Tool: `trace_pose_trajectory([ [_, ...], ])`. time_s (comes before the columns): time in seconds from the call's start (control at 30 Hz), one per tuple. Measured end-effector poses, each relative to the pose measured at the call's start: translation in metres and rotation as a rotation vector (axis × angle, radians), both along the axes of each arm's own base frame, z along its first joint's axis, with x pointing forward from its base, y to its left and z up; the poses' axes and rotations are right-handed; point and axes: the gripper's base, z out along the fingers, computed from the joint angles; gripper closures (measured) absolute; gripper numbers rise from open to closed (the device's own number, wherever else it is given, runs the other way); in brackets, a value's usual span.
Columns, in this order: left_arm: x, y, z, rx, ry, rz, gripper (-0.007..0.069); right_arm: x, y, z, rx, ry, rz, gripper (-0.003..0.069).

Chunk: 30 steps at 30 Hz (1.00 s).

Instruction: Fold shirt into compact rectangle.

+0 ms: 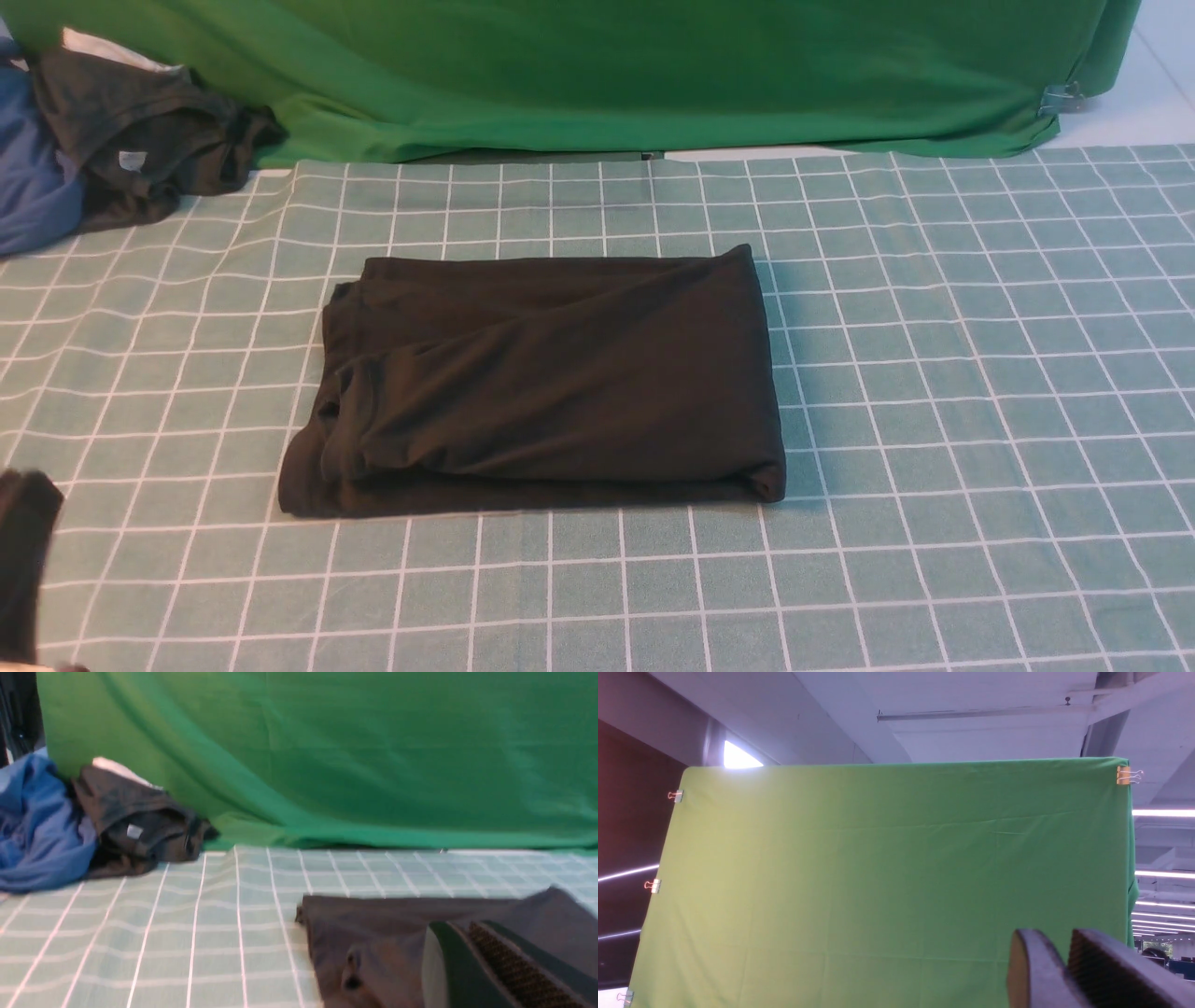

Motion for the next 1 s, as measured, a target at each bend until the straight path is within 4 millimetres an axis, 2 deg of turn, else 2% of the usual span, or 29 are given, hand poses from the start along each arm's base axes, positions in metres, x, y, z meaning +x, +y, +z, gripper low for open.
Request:
trace_pose_trajectory([
  [0.1, 0.001, 0.000, -0.017, 0.014, 0.045, 0.001, 0.0611, 0.000, 0.000, 0.000, 0.000, 0.000, 0.000, 0.0545],
  [0.2, 0.000, 0.000, -0.024, 0.029, 0.113, -0.002, 0.0611, 0.000, 0.000, 0.000, -0.001, 0.003, 0.000, 0.0540],
  [1.0, 0.000, 0.000, -0.025, 0.048, 0.123, 0.000, 0.0610, 0.001, 0.000, -0.001, -0.004, 0.011, 0.000, 0.0492],
])
